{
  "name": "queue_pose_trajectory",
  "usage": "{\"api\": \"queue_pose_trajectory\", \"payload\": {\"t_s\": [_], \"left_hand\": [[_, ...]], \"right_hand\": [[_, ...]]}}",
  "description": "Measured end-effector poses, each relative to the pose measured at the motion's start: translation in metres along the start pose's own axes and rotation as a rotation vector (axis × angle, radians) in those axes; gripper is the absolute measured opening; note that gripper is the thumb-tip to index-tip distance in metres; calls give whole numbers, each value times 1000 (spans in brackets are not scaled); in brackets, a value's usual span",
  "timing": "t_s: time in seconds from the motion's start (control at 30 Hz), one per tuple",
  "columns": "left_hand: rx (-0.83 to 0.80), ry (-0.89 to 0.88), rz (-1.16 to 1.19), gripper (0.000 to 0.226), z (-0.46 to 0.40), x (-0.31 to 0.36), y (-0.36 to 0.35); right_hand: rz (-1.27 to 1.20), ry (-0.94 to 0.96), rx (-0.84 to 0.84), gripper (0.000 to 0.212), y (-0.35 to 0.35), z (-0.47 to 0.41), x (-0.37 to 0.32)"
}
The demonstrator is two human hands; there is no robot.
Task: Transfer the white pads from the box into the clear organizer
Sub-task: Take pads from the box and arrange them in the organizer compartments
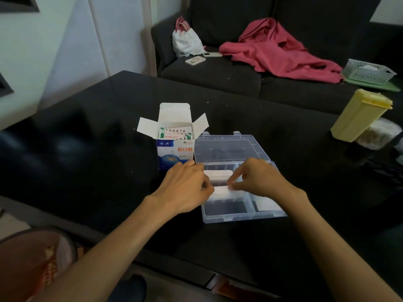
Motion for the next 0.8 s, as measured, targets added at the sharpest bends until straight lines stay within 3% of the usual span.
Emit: {"api": "queue_pose_trajectory", "payload": {"t_s": [0.17,0.47,0.7,0.8], "left_hand": [[95,101,37,26,-1,-6,3],[71,179,35,24,-3,-15,-1],[40,159,88,22,0,-15,-1],[155,171,184,21,4,-13,21]], "right_hand": [[-12,-143,-30,17,13,-5,13],[391,-148,-37,32,6,-5,-14],[97,-233,-167,38,-9,-9,6],[16,-165,-151,22,12,-3,3]]}}
Point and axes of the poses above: each hand's wrist, its own z-axis away from the middle knuckle, its own y-axis out of the back of the hand, x = y × z, the point moved 7 cm from there along -z, towards the middle knuckle, and after that the axes turned 1 degree about z, right-handed, at the moved point
